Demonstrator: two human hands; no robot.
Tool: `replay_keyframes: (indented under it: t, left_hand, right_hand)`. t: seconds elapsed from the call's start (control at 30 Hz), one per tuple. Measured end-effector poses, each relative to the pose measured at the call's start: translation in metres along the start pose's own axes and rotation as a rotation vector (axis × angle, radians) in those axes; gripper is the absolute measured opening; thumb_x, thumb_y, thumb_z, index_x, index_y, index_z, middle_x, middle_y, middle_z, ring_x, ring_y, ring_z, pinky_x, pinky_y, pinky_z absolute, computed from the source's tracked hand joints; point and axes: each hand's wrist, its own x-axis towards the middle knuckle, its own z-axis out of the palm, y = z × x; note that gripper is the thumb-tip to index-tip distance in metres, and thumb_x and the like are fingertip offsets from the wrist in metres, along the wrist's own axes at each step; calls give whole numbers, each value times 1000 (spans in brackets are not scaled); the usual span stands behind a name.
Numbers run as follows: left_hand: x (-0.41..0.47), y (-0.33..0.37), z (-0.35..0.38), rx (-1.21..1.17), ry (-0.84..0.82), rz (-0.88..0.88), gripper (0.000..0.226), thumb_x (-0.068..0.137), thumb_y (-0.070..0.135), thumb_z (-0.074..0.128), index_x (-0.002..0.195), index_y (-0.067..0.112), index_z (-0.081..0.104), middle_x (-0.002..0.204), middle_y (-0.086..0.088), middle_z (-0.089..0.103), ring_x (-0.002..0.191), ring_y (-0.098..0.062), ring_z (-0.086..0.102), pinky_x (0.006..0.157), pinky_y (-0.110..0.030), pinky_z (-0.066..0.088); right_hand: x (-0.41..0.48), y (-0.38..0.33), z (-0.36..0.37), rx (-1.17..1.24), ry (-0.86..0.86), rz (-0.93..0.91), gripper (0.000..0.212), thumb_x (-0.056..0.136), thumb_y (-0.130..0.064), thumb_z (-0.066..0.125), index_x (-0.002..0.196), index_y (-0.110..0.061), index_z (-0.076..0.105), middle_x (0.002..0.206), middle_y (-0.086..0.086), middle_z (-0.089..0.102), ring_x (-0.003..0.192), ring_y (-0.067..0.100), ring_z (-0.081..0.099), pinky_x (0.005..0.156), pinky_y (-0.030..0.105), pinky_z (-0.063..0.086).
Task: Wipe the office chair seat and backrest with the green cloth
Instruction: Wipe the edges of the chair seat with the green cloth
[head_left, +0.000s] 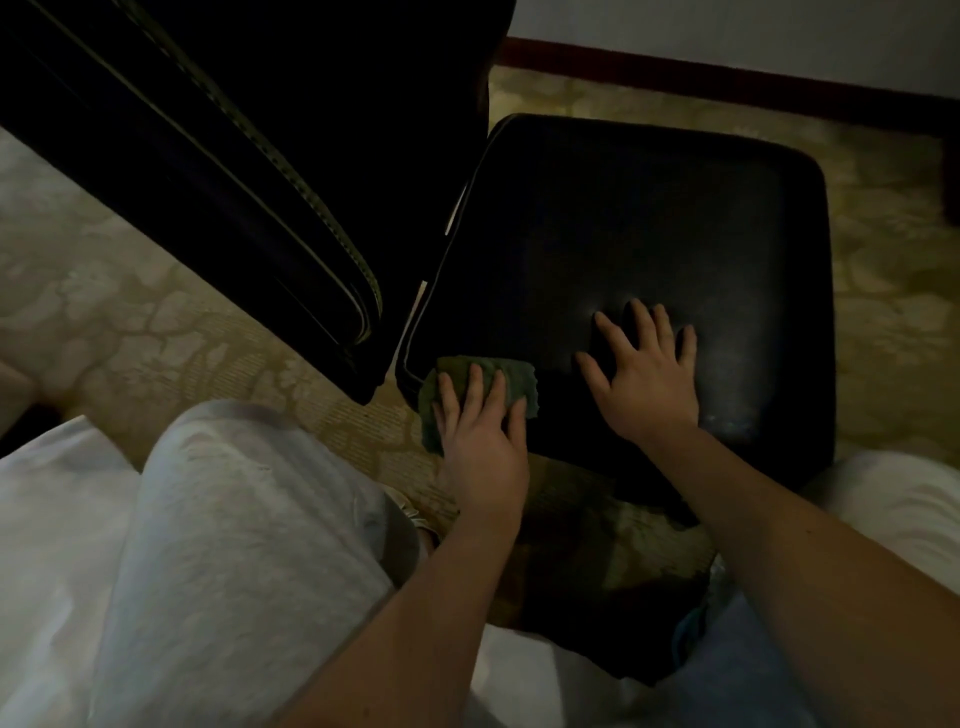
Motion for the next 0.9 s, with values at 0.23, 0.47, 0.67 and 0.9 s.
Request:
replay_keyframes:
  t: [0.23,0.47,0.67,0.9]
  left_hand:
    - [-8,1,5,88,-32,189,50,103,42,34,135,18,64,148,-5,55,148,-34,32,122,-52,25]
    - [10,-33,-13,-33,-16,160,44,101,38,44,131,14,66,146,-8,56,147,-35,33,120,-54,30]
    - [15,-30,-14,-35,-24,133,48,102,38,39,133,12,65,147,-9,55,149,-36,29,120,-57,28]
    - [9,-21,-12,3,-81,218,46,103,36,39,134,13,64,147,-10,55,148,-38,30,122,-55,22]
  right_hand:
    - [0,0,-2,-30,-24,4,63,96,-65,24,153,-36,26,164,8,14,152,28,1,121,55,-3]
    - [0,1,0,1,-6,-8,63,97,-65,26,152,-36,28,163,8,16,152,28,2,121,55,-1]
    - [2,-1,2,4,-1,9,61,96,-64,29,151,-36,30,163,8,17,152,28,3,121,55,-1]
    - [2,-1,2,-5,5,8,61,96,-64,30,150,-35,32,163,8,18,152,28,5,121,55,0]
